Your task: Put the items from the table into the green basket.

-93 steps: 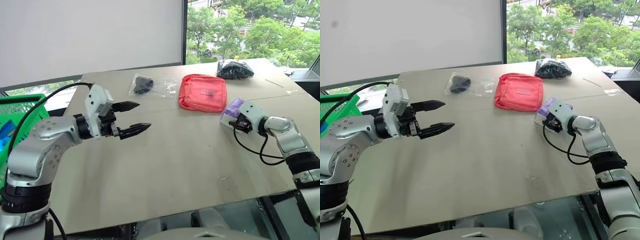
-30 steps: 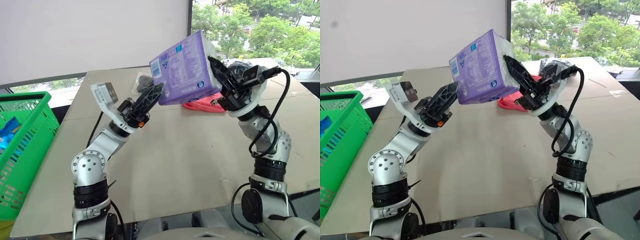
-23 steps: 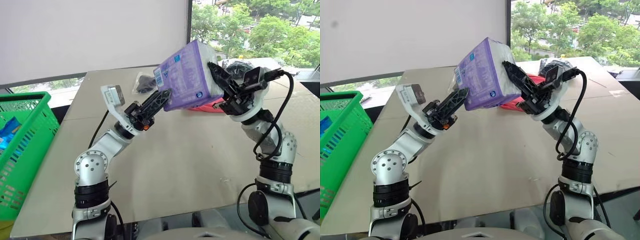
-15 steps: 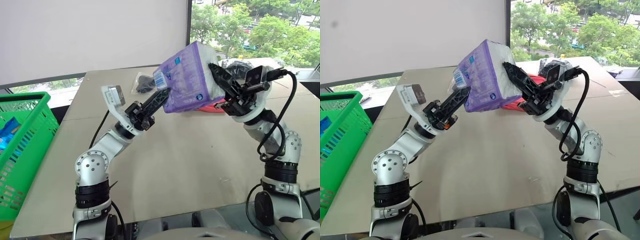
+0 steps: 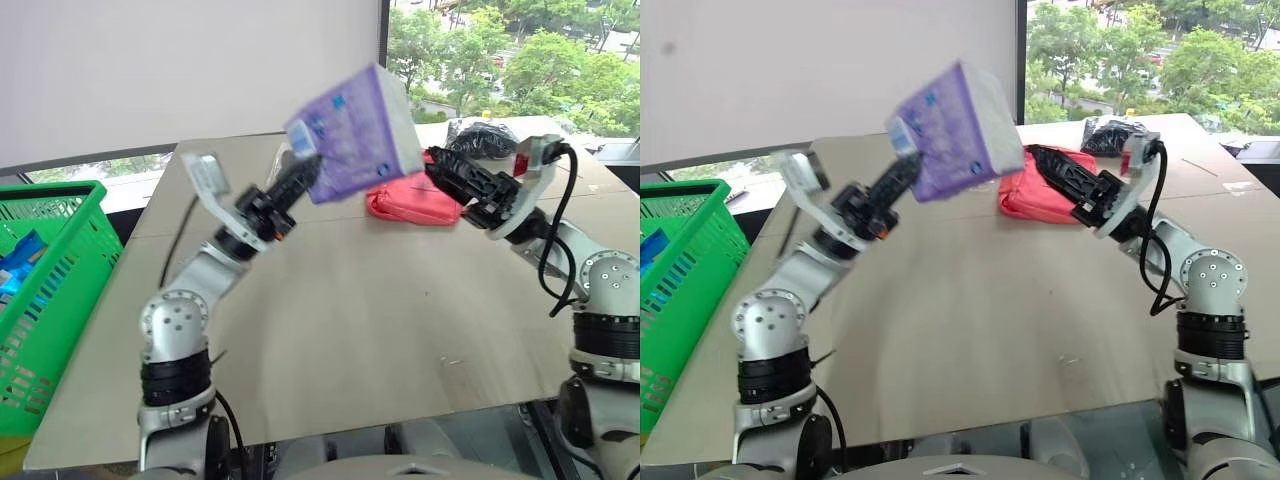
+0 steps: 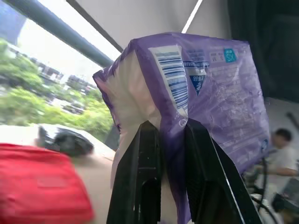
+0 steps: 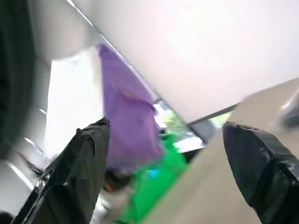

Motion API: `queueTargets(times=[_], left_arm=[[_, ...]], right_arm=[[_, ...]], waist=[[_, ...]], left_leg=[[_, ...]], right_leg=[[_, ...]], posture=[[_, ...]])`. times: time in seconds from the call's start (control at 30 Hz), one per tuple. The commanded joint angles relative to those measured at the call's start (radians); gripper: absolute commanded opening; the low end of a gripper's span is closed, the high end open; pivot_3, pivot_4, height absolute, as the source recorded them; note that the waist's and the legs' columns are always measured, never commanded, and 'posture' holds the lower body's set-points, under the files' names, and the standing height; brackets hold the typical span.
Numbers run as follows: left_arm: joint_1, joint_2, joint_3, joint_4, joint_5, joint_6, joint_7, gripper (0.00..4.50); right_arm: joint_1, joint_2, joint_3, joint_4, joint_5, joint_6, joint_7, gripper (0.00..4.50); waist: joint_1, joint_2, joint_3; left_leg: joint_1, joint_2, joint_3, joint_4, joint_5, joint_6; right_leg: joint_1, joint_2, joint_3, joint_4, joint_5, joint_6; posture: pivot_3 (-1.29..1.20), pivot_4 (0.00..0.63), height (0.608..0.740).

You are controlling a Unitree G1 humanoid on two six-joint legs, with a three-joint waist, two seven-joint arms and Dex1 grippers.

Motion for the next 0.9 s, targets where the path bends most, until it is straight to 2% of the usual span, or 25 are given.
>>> queueTargets(times=[0.03, 0.13, 0.3, 0.37, 0.47, 0.63, 0.73, 0.9], left_arm=[[-0.061, 0.116, 0.072, 0.03, 0.13, -0.038, 0.104, 0.13], [-0.117, 0.245, 0.078, 0.1, 0.36, -0.101, 0.219, 0.13], [-0.117, 0.489, 0.052, 0.187, 0.782, -0.252, 0.346, 0.13], [-0.101, 0.505, 0.095, 0.205, 0.836, -0.28, 0.388, 0.13], [0.011, 0.562, 0.188, 0.209, 1.02, -0.261, 0.511, 0.13], [0.151, 0.538, 0.325, 0.165, 1.101, -0.155, 0.561, 0.13], [0.197, 0.523, 0.389, 0.185, 1.12, -0.166, 0.563, 0.13], [0.219, 0.509, 0.412, 0.246, 1.12, -0.205, 0.527, 0.13]], right_arm=[[-0.021, -0.119, 0.118, -0.116, -0.281, -0.146, 0.313, 4.05], [-0.035, -0.16, 0.207, -0.158, -0.453, -0.254, 0.432, 4.05], [-0.064, -0.137, 0.263, -0.179, -0.556, -0.321, 0.533, 4.05], [-0.075, -0.104, 0.255, -0.177, -0.551, -0.32, 0.538, 4.05], [-0.107, -0.048, 0.243, -0.176, -0.541, -0.316, 0.523, 4.05], [-0.138, -0.013, 0.241, -0.144, -0.574, -0.325, 0.541, 4.05], [-0.152, 0.006, 0.236, -0.126, -0.582, -0.325, 0.548, 4.05], [-0.16, 0.035, 0.234, -0.122, -0.592, -0.323, 0.54, 4.05]], waist=[[0.002, 0.0, 0.0], [0.008, 0.0, 0.001], [0.012, -0.003, 0.003], [0.019, -0.004, 0.003], [0.035, -0.004, 0.003], [0.073, -0.007, 0.002], [0.099, -0.009, 0.001], [0.127, -0.011, 0.0]], left_leg=[[0.0, 0.0, 0.0, -0.001, 0.0, 0.0], [0.001, 0.001, -0.001, 0.0, 0.0, 0.0], [0.0, 0.001, -0.001, 0.0, 0.002, -0.004], [-0.001, 0.0, -0.001, -0.002, 0.002, -0.005], [-0.001, -0.001, -0.001, -0.003, 0.002, -0.005], [-0.004, -0.001, -0.001, -0.008, 0.002, -0.005], [-0.004, -0.004, -0.001, -0.008, 0.002, -0.005], [-0.004, -0.006, -0.003, -0.009, 0.002, -0.005]], right_leg=[[0.0, 0.0, 0.0, 0.0, 0.0, 0.0], [0.0, 0.0, -0.001, 0.0, 0.0, 0.0], [-0.001, 0.0, -0.001, 0.0, 0.0, 0.0], [-0.003, -0.002, -0.001, -0.001, 0.0, 0.0], [-0.004, -0.005, -0.002, -0.002, 0.0, 0.0], [-0.01, -0.006, -0.002, 0.0, 0.0, -0.001], [-0.01, -0.01, -0.004, 0.0, 0.0, -0.001], [-0.01, -0.013, -0.006, 0.0, 0.0, -0.001]], posture=[[-0.08, 0.0, 0.74], [-0.08, 0.0, 0.74], [-0.07, 0.0, 0.74], [-0.03, 0.0, 0.74], [-0.02, 0.0, 0.74], [0.01, 0.0, 0.74], [0.02, 0.0, 0.74], [0.02, 0.0, 0.74]])
